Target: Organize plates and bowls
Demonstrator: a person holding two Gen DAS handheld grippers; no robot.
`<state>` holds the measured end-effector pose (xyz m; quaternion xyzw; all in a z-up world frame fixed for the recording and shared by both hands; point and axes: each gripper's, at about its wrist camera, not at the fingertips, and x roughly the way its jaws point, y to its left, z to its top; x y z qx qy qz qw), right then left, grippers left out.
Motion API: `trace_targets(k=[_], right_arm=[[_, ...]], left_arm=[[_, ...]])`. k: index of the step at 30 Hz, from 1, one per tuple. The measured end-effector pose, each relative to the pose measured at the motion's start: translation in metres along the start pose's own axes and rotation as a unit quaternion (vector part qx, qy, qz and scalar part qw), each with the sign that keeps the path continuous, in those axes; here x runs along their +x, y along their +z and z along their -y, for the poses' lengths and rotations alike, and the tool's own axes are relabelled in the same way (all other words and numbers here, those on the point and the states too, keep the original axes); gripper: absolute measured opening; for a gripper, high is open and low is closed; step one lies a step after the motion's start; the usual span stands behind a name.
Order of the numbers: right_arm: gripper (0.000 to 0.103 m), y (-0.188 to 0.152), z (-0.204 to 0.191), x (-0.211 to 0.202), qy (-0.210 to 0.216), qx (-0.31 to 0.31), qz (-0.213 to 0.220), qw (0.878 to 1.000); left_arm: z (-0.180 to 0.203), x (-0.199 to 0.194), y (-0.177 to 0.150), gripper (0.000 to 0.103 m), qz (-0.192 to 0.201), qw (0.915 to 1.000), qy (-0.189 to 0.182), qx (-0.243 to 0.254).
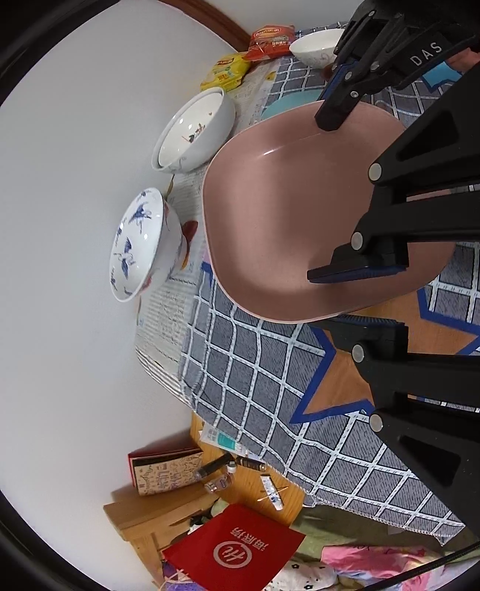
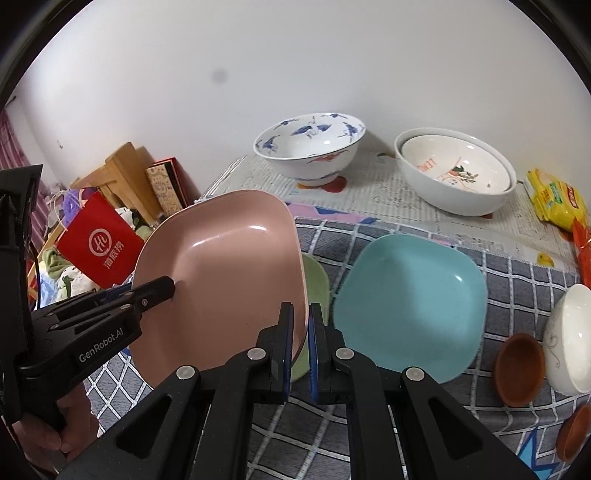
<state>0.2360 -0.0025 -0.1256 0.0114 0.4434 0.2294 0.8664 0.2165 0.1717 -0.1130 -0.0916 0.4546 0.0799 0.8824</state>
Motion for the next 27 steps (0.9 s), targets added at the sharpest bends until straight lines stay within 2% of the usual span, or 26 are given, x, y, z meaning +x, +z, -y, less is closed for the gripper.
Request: trace_targets(k=[11, 17, 23, 27], right_arm=[[0.009, -0.018, 0.005, 0.038, -0.013, 0.002, -0.044, 0.999], [0.012, -0.022, 0.006, 0.051, -0.015, -0.006, -0.063, 0.998], [0.016, -0.022, 0.001, 0.051, -0.027, -0.031, -0.062, 0.997], [0.023, -0.023, 0.002, 0.047, -0.025, -0.043, -0.063, 0.997]], left_arm=[[-0.001, 0.042, -0.003, 0.016, -0.033, 0.9995, -0.003, 0.002], [-0.002, 0.057, 0.002, 0.016, -0.042, 0.9990, -0.016, -0.004], [0.001, 0.063, 0.006, 0.016, -0.045, 0.9989, -0.012, 0.008], [-0.003, 0.061, 0.006, 0.026, -0.048, 0.9987, -0.013, 0.004]])
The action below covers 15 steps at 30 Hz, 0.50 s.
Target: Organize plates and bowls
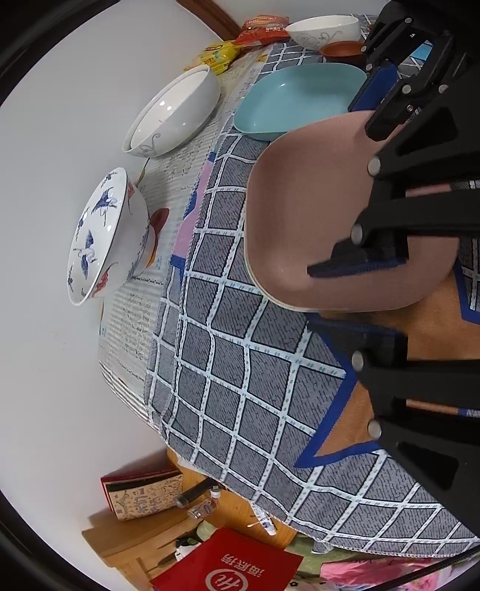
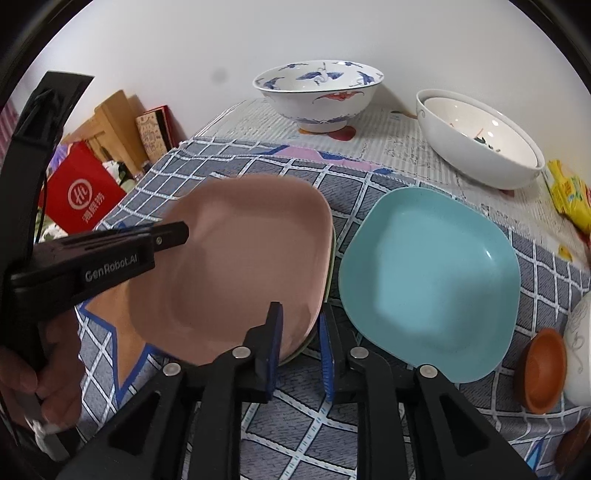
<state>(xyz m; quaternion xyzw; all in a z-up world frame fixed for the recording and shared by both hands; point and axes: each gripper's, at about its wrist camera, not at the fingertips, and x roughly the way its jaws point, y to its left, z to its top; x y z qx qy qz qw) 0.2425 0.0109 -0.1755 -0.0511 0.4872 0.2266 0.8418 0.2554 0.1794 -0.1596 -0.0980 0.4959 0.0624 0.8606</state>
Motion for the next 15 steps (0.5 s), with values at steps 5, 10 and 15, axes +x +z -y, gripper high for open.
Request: trace_targets(k=[5, 10, 15], right_arm=[[0.030, -0.004, 0.007, -0.013, 0.013, 0.012, 0.010, 1.000], [0.035, -0.009, 0.029, -0.037, -0.020, 0.031, 0.037, 0.999], [0.035, -0.014, 0.066, -0.055, -0.064, 0.068, 0.055, 0.994]], left_arm=[[-0.002, -0.007, -0.001, 0.026, 0.002, 1.0000, 0.007, 0.000], [0.010, -0.017, -0.002, 0.028, 0.005, 0.9998, 0.012, 0.012], [0.035, -0.025, -0.001, 0.042, 0.015, 0.9992, 0.015, 0.034]])
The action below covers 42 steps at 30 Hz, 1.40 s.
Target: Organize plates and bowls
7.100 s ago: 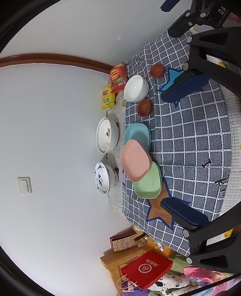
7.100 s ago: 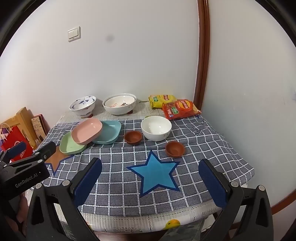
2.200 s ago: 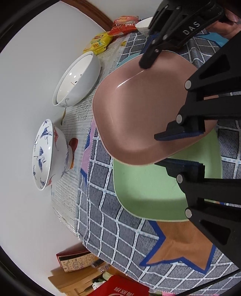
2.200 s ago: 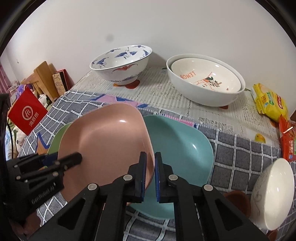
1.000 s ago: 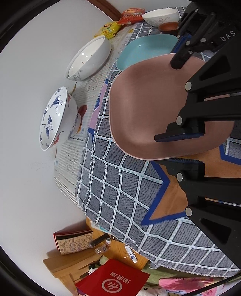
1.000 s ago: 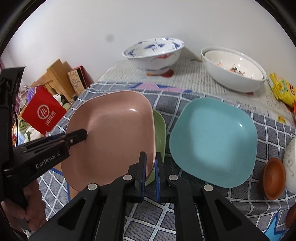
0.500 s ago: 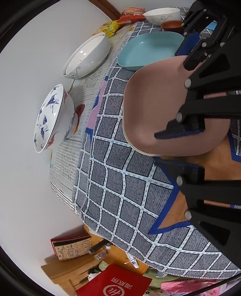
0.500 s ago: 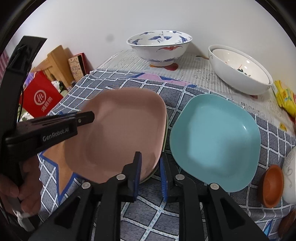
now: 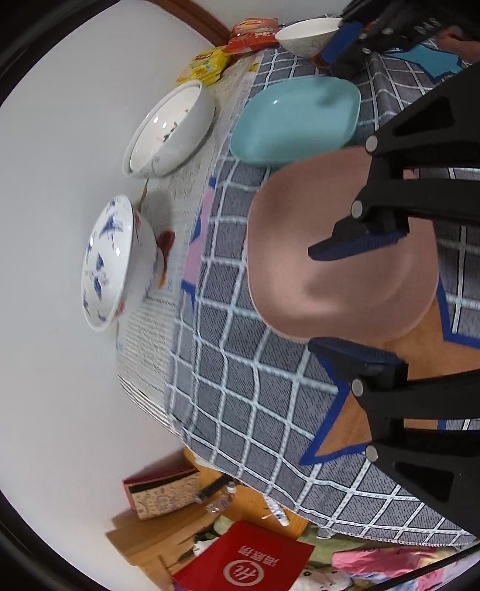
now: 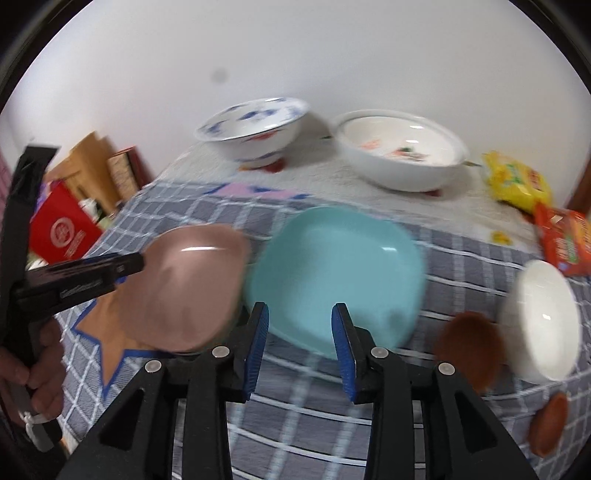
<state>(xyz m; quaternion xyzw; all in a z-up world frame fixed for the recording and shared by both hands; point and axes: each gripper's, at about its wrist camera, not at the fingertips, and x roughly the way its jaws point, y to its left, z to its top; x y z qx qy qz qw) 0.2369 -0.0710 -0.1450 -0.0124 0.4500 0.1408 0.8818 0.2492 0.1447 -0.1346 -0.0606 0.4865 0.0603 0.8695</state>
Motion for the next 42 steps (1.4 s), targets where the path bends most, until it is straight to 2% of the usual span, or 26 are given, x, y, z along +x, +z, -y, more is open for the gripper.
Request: trace_targets(k=[3, 10, 13, 16, 23, 36, 39, 42], right_arm=[[0.035, 0.001, 0.027, -0.005, -0.029, 0.024, 0.001, 0.999], [0.035, 0.005, 0.065, -0.014, -0.018, 0.060, 0.004, 0.998], [0.036, 0.011, 0.066, -0.010, -0.009, 0.055, 0.000, 0.998], [0.036, 0.015, 0.064, -0.003, -0.007, 0.044, -0.001, 0.999], [0.036, 0.024, 0.069, 0.018, 0.009, 0.048, -0.005, 0.999], [0.036, 0.030, 0.080, 0.064, 0.006, 0.054, -0.032, 0.998], [0.035, 0.029, 0.079, 0.071, 0.008, 0.053, -0.036, 0.998], [0.030, 0.029, 0.077, 0.076, 0.008, 0.051, -0.041, 0.998]], left_arm=[[0.019, -0.005, 0.004, 0.042, 0.006, 0.9998, -0.004, 0.017], [0.066, -0.008, 0.015, 0.043, 0.011, 0.9984, -0.002, 0.055], [0.080, -0.003, 0.020, 0.045, 0.006, 0.9981, -0.005, 0.062], [0.090, 0.004, 0.025, 0.057, 0.002, 0.9975, -0.012, 0.069], [0.110, 0.026, 0.035, 0.057, -0.009, 0.9958, -0.013, 0.090], [0.135, 0.068, 0.043, 0.056, -0.035, 0.9930, -0.012, 0.113], [0.139, 0.078, 0.043, 0.046, -0.044, 0.9918, -0.007, 0.120], [0.139, 0.088, 0.043, 0.031, -0.063, 0.9911, -0.010, 0.117]])
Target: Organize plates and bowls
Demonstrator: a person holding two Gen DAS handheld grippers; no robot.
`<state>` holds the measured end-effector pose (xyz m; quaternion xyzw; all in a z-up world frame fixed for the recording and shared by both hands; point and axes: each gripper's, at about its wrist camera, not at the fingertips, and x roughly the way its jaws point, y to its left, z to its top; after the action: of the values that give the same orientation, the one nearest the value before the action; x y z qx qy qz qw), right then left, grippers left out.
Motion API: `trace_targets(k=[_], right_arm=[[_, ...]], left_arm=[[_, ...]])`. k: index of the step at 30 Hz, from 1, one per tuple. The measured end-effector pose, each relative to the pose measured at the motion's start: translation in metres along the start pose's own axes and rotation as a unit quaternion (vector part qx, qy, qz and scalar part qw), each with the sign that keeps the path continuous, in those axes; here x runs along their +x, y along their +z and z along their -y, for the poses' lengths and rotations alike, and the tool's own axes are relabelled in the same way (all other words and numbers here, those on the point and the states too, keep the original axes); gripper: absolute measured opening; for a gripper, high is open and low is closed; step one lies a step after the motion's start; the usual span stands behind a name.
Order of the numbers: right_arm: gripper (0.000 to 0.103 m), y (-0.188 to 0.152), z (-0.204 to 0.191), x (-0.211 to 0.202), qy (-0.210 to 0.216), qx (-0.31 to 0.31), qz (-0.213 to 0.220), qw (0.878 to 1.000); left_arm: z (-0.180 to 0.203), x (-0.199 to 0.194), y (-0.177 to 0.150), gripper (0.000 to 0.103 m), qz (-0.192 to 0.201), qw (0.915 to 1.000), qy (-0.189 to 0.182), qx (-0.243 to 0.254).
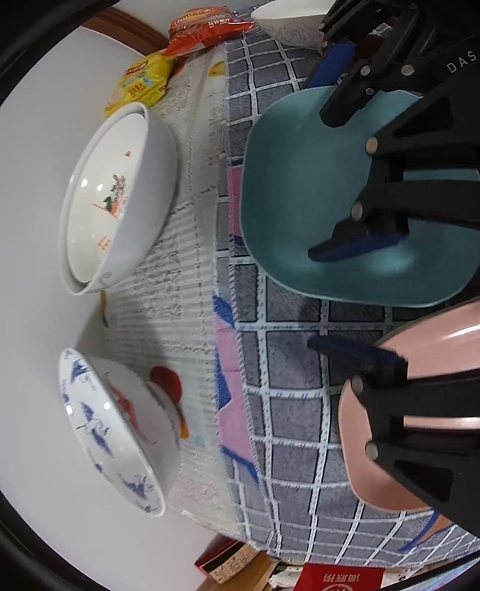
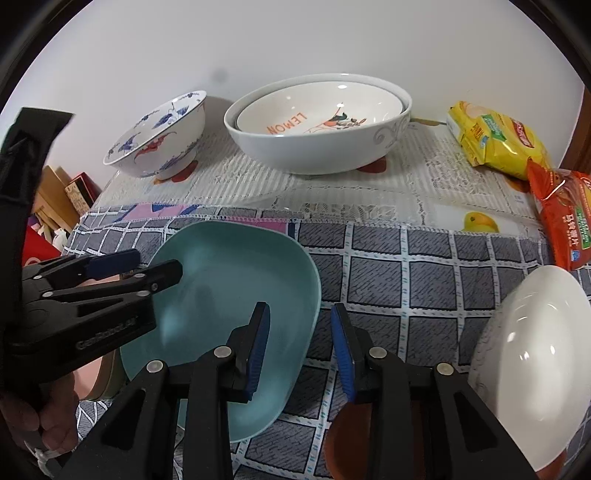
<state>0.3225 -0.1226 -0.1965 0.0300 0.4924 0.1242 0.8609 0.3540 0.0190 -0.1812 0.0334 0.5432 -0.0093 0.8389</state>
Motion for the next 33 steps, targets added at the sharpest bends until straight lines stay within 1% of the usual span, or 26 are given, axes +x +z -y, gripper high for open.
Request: trace_targets(k=[1, 2, 3, 6, 7, 9, 15, 18, 25, 33], right_arm=[[0.023, 0.000, -0.001, 0.003, -0.001, -0.002, -0.005, 1.000], [0.020, -0.001, -0.001, 0.005, -0.001, -0.005, -0.013, 1.000], [0.015, -0.001, -0.001, 0.007, 0.000, -0.007, -0.015, 1.000], [0.009, -0.002, 0.000, 0.009, -0.009, -0.002, -0.011, 1.000], [0.009, -0.002, 0.001, 0.008, -0.011, 0.000, -0.010, 1.000], [0.008, -0.002, 0.002, 0.005, -0.012, 0.002, -0.006, 1.000], [0.008, -0.002, -0.002, -0.025, -0.008, 0.010, 0.021, 1.000], [0.008, -0.005, -0.003, -0.042, -0.006, 0.019, 0.032, 0.999], [0.006, -0.020, -0.006, -0.082, -0.006, 0.040, 0.052, 0.998], [0.004, -0.034, -0.017, -0.113, -0.001, 0.053, 0.066, 0.996]], left_arm=[[-0.001, 0.004, 0.000, 0.023, -0.008, 0.9999, -0.008, -0.003], [-0.001, 0.005, 0.000, 0.020, -0.009, 0.9999, -0.014, -0.004], [0.000, 0.005, -0.001, 0.020, -0.007, 0.9999, -0.014, -0.004], [0.001, 0.002, -0.001, 0.014, 0.001, 1.0000, -0.008, -0.001], [0.000, -0.001, -0.001, 0.012, 0.004, 0.9999, -0.010, -0.004], [-0.002, -0.007, 0.000, 0.012, 0.010, 0.9998, -0.014, -0.007], [-0.005, -0.039, -0.007, 0.012, 0.034, 0.9991, -0.021, -0.011], [-0.006, -0.056, -0.013, 0.012, 0.042, 0.9984, -0.033, -0.017], [-0.005, -0.091, -0.031, 0.012, 0.060, 0.9972, -0.041, -0.014], [-0.013, -0.119, -0.053, 0.011, 0.071, 0.9962, -0.046, -0.021]])
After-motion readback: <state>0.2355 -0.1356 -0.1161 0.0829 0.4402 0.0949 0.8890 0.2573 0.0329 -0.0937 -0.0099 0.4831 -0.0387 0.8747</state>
